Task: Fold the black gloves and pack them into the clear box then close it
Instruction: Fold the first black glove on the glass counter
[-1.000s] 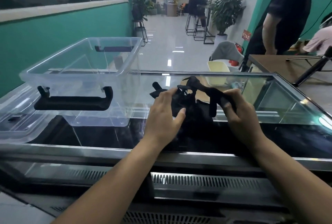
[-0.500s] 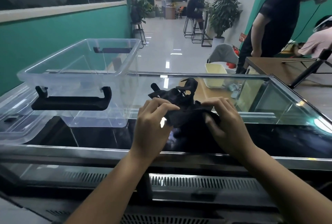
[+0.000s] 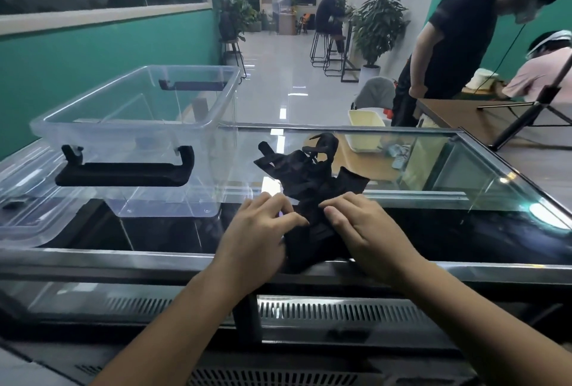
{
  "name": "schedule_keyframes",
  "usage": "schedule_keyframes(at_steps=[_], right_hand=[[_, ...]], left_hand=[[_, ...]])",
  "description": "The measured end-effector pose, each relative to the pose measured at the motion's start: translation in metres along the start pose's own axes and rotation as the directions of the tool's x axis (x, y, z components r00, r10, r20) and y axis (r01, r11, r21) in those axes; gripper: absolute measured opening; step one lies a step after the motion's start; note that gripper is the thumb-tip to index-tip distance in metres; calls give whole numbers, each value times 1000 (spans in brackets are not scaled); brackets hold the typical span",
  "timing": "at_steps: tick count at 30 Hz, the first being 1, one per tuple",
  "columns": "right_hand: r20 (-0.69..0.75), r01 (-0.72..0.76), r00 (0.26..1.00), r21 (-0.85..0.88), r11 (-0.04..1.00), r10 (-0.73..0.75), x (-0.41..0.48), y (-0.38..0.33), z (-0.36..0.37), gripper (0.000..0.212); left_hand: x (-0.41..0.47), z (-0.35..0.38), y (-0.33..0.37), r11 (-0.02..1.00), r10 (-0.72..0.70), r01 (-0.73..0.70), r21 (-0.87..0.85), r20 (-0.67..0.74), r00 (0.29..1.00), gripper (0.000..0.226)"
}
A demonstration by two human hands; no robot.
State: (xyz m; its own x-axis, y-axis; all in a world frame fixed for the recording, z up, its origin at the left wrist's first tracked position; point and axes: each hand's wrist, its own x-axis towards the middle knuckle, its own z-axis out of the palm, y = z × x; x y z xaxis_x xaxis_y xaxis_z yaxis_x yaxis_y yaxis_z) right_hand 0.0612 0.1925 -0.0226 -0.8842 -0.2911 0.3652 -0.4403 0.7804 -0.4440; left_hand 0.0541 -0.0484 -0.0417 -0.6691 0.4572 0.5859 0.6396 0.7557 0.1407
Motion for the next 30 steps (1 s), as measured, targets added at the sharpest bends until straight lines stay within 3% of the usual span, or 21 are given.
schedule_keyframes(at_steps=[6,13,15,19,24,27,30], right_hand=[[120,35,993,-210,977,-9,32,19,12,50],[187,70,982,-239,969,-25,68,32,16,52],[130,59,991,-227,972,-30,66,30,15,50],[-118,-31,993,-154,988,13,58,35,9,40],[-214,-226,958,-145,963,192,48,50,2,19],[-186,-242,960,-164,956,211,44,51,5,19],[-191,-230,959,-105,968,208,43,49,3,19]], left_hand=[[16,6,0,994,-107,105,17,142,984,45],[34,17,-6,978,-205,194,71,203,958,51],[31,17,-5,985,-161,151,78,137,977,42],[24,14,-1,1000,-31,31,3,22,999,27],[21,2,16,978,94,-68,-198,124,988,32],[21,-5,19,936,31,31,-350,170,985,33],[22,-2,13,951,-58,84,-298,96,994,29]])
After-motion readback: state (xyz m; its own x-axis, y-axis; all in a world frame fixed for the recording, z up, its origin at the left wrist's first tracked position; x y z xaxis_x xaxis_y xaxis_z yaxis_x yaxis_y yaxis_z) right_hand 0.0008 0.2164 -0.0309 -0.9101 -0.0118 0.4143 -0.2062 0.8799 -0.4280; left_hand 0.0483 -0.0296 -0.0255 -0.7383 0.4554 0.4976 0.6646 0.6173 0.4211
